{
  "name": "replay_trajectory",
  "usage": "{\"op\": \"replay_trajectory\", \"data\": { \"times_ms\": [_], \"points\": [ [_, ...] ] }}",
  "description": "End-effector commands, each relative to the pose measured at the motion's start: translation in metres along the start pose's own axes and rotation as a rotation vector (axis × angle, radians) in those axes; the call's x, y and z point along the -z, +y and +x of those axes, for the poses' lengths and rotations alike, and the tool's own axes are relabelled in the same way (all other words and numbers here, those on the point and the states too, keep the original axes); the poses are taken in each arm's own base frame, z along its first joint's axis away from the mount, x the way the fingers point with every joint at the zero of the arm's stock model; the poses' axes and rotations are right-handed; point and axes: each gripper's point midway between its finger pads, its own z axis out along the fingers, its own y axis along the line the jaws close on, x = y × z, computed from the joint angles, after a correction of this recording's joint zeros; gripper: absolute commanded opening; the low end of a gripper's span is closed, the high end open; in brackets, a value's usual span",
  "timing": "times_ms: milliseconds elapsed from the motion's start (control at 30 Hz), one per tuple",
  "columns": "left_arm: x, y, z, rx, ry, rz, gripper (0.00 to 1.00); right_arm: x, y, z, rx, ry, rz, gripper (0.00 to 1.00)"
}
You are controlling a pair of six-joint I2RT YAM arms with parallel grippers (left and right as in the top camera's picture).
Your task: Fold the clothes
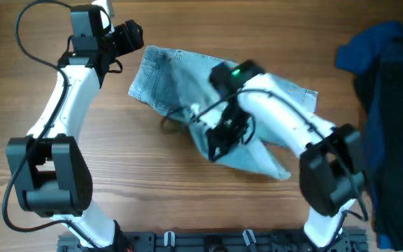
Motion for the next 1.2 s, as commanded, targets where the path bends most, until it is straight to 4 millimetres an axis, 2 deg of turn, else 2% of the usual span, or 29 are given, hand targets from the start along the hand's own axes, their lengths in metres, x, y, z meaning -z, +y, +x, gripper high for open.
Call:
{"op": "replay_trajectory", "data": {
  "times_ms": [0, 167, 267, 367, 467, 533, 667, 767, 800, 833, 867, 900, 933, 967, 1000, 1100, 1167],
  "points": [
    [-0.003, 0.003, -0.007, 0.003, -0.021, -0.001, 0.87, -0.031, 0.007, 0.019, -0.025, 0.096, 0.073, 0.04],
    [-0.002, 0.001, -0.012, -0.001, -0.039, 0.005, 0.86, -0.066, 0.011, 0.038, -0.032, 0.163, 0.054, 0.04],
    [-0.002, 0.002, -0.017, -0.003, -0.061, 0.01, 0.86, -0.082, 0.009, 0.058, -0.054, 0.216, 0.031, 0.04],
    [-0.001, 0.002, -0.023, -0.006, -0.083, 0.014, 0.86, -0.087, 0.003, 0.062, -0.057, 0.218, 0.041, 0.14],
    [0.0, 0.006, -0.025, 0.0, -0.087, 0.008, 0.86, -0.079, 0.005, 0.05, -0.047, 0.181, 0.042, 0.3],
    [0.001, 0.01, -0.027, 0.005, -0.091, 0.002, 0.87, -0.066, 0.008, 0.034, -0.029, 0.134, 0.049, 0.41],
    [0.001, 0.013, -0.028, 0.009, -0.091, -0.001, 0.88, -0.029, 0.014, 0.008, -0.06, 0.056, 0.072, 0.49],
    [0.001, 0.01, -0.027, 0.007, -0.085, 0.016, 0.85, 0.009, 0.0, -0.01, -0.183, -0.035, 0.142, 0.49],
    [0.001, 0.008, -0.026, 0.006, -0.081, 0.028, 0.79, 0.02, -0.006, -0.015, -0.224, -0.067, 0.162, 0.5],
    [0.001, 0.004, -0.024, 0.005, -0.072, 0.05, 0.67, 0.036, -0.016, -0.02, -0.276, -0.113, 0.181, 0.53],
    [0.001, 0.0, -0.023, 0.004, -0.066, 0.068, 0.5, 0.048, -0.023, -0.024, -0.305, -0.15, 0.183, 0.55],
    [0.001, -0.004, -0.021, 0.003, -0.055, 0.097, 0.39, 0.057, -0.03, -0.025, -0.322, -0.176, 0.183, 0.59],
    [0.002, -0.008, -0.02, 0.004, -0.047, 0.116, 0.26, 0.062, -0.036, -0.025, -0.336, -0.191, 0.183, 0.63],
    [0.003, -0.016, -0.017, 0.009, -0.029, 0.162, 0.11, 0.071, -0.048, -0.022, -0.373, -0.214, 0.18, 0.72],
    [0.004, -0.024, -0.012, 0.022, -0.004, 0.209, 0.04, 0.077, -0.057, -0.02, -0.397, -0.229, 0.177, 0.81],
    [0.003, -0.033, 0.004, 0.086, 0.066, 0.23, 0.04, 0.093, -0.08, -0.019, -0.443, -0.291, 0.179, 0.97],
    [0.002, -0.043, 0.021, 0.081, 0.125, 0.233, 0.04, 0.103, -0.095, -0.017, -0.473, -0.333, 0.183, 1.0]
  ]
}}
